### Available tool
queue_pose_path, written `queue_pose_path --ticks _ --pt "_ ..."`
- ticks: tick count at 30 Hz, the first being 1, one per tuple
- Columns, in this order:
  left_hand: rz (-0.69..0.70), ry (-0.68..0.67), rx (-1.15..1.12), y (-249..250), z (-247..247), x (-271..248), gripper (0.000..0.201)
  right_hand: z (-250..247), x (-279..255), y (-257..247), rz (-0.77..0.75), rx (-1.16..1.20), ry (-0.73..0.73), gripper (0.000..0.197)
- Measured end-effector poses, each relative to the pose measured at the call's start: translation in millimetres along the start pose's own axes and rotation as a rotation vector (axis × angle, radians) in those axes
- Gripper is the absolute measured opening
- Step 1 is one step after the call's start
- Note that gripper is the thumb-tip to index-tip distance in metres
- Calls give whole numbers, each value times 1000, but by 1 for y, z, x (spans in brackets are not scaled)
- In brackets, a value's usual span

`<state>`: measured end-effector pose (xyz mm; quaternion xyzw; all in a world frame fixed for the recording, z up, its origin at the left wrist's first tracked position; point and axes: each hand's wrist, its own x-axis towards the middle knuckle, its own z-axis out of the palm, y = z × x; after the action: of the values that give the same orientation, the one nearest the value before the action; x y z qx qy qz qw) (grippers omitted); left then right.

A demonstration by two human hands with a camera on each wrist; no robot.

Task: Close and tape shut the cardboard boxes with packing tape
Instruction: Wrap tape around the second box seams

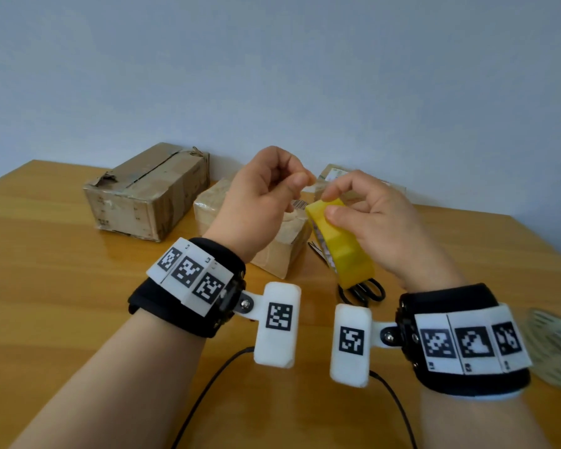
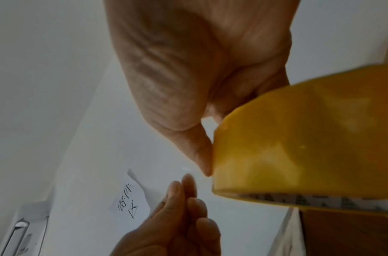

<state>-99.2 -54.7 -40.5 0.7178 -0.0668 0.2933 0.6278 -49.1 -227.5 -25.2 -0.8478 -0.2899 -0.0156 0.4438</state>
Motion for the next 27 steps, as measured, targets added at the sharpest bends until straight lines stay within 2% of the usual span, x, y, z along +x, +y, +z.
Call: queue_pose_path --ticks 2,4,9,12,14,16,18,20,22,24,27 --pt "-26 -25 -43 1 0 0 6 -3 1 4 15 -36 50 7" --pt "-63 -70 -44 1 -1 -1 15 -7 1 7 38 -80 88 5" --pt "-118 -93 130 -5 1 -2 32 -9 -1 11 82 -209 122 6" --pt "-121 -62 396 -13 -5 0 39 -6 2 14 100 -212 113 7" --pt "-222 -84 659 -16 -9 1 49 -4 3 17 106 -195 114 6" --pt "-336 -200 893 -20 -10 -1 61 -4 5 21 125 -165 116 7" --pt "-358 -381 987 -22 -12 -1 60 -4 5 22 143 -144 114 8" --pt "-407 -476 857 -21 -21 0 52 -6 4 22 157 -134 115 10" --pt "-477 -514 709 -19 -31 1 53 -8 4 20 167 -133 122 10" --pt "-472 -570 750 -19 -31 0 62 -9 3 18 174 -134 116 9" --pt "-368 -694 972 -22 -23 -3 74 -8 2 15 182 -137 73 10"
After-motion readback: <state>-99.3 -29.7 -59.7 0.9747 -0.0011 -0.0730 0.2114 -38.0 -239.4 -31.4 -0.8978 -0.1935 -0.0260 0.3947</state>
